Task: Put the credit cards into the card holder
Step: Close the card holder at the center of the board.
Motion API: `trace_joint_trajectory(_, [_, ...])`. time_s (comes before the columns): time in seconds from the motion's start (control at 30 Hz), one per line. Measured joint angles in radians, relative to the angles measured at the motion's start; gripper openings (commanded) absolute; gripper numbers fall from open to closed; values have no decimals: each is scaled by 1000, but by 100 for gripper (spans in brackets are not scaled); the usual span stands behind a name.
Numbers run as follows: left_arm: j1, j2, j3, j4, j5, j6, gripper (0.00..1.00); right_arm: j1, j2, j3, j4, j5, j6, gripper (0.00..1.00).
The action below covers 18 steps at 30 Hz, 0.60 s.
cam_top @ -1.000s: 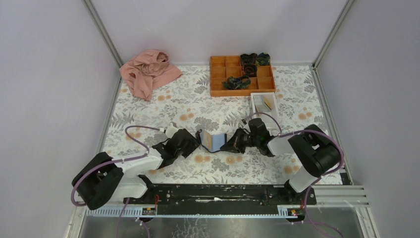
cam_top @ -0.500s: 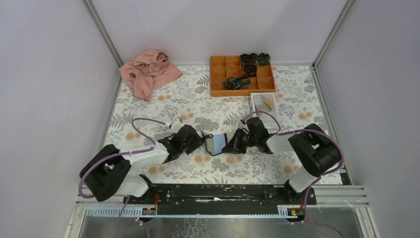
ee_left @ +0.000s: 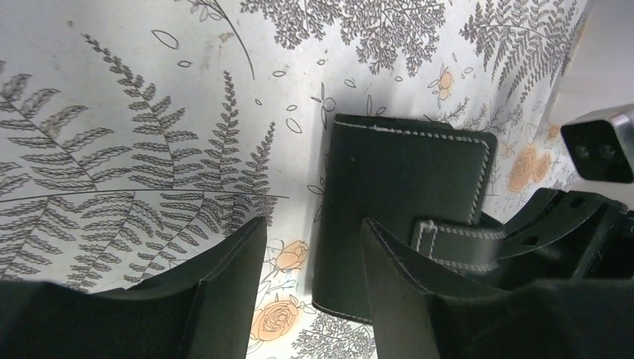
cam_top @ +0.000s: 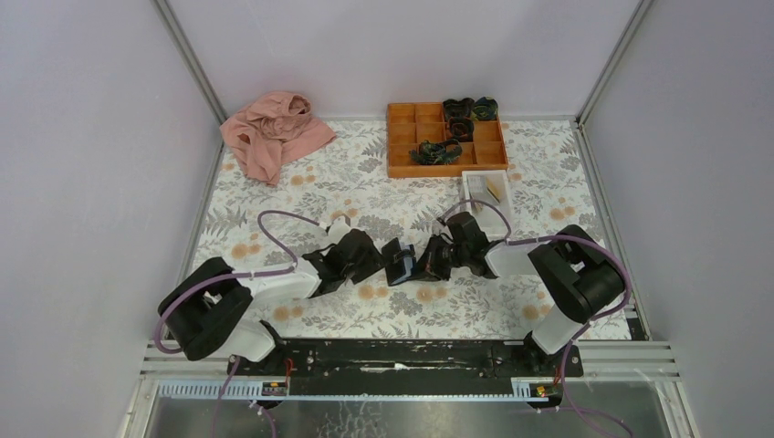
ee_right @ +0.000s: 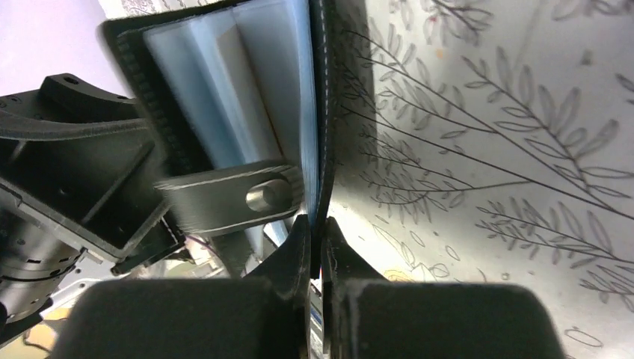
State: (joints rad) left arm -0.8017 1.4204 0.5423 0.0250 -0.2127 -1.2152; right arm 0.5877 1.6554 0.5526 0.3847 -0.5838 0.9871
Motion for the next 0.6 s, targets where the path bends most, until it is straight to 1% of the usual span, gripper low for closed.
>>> trace_joint_trajectory(0.27, [-10, 14, 2, 25, 16, 3, 56, 75, -5, 168, -228, 103, -159, 0])
trace_joint_trajectory(0.6, [-13, 1, -19, 44, 19, -6, 56, 147, -11, 358, -544, 271, -365, 0])
